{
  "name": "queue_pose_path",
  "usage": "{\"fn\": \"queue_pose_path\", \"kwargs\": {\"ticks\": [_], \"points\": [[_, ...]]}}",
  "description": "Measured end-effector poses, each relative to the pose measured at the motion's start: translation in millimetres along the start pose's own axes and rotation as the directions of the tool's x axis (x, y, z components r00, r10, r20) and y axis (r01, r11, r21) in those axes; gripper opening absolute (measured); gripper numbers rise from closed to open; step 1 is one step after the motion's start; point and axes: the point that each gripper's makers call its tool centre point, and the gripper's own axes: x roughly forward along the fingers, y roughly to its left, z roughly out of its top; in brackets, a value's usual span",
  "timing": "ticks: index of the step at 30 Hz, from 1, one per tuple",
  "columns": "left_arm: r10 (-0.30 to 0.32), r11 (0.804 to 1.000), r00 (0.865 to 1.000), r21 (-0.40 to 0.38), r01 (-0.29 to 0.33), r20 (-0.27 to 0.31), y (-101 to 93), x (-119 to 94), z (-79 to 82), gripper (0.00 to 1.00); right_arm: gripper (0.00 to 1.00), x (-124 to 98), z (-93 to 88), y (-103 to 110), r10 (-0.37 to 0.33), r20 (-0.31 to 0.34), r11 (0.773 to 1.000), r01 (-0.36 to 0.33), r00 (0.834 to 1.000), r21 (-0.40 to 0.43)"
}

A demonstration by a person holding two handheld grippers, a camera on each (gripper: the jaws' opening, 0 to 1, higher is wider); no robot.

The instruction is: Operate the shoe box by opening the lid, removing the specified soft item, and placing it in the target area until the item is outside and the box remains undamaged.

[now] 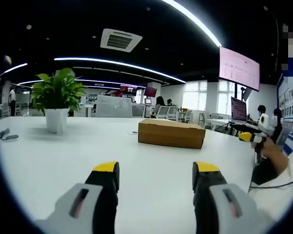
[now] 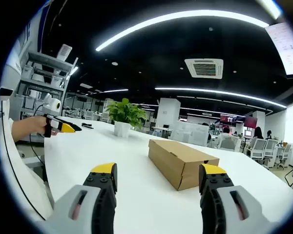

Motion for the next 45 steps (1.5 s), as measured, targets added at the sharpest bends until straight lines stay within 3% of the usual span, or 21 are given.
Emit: {"fn": "queue_pose_path", "kwargs": {"ticks": [9,20,22,24,26,34,40,43,45], "points": [[-0.013,1.0,1.0,0.024,0.013,-0.014,-3.3,2.0,-0.9,0.63,0.69,0.1,1.8,-2.2,-0.002,0.006,1.0,0.002,1.0,0.008],[-0.028,0.999,1.0,0.028,0.028,-0.001,-4.3,12.8,8.2,0.62,0.69,-2.4,8.8,-27.6,-0.063,0.03,0.995,0.061,0.998,0.073],[-0.034,0.999,0.999,0.002,0.034,-0.008,-3.2,13.6,8.9,0.6,0.7,-2.6,10.1,-29.7,-0.068,0.036,0.995,0.065,0.997,0.077],[-0.025,0.999,0.999,-0.025,0.026,0.022,-0.4,14.3,13.3,0.62,0.71,-2.2,10.7,-29.9,-0.067,0.039,0.995,0.063,0.997,0.082],[-0.016,0.999,0.999,-0.045,0.018,0.031,2.0,14.4,14.4,0.66,0.73,-1.7,10.6,-29.7,-0.067,0.039,0.995,0.063,0.997,0.08],[-0.018,0.999,1.0,-0.039,0.018,0.016,3.5,17.0,9.6,0.66,0.78,2.9,10.1,-28.9,-0.068,0.033,0.994,0.065,0.997,0.082],[-0.015,1.0,1.0,-0.013,0.016,0.015,6.7,21.7,12.4,0.67,0.76,6.8,12.3,-29.9,-0.065,0.031,0.996,0.063,0.997,0.059],[-0.018,1.0,1.0,-0.002,0.018,0.008,8.3,23.5,12.6,0.67,0.74,8.5,5.0,-32.1,-0.08,-0.015,0.997,0.081,0.997,0.02],[-0.023,1.0,1.0,0.003,0.023,0.005,8.7,24.7,12.6,0.68,0.74,8.4,7.6,-31.1,-0.078,0.001,0.997,0.078,0.997,0.025]]}}
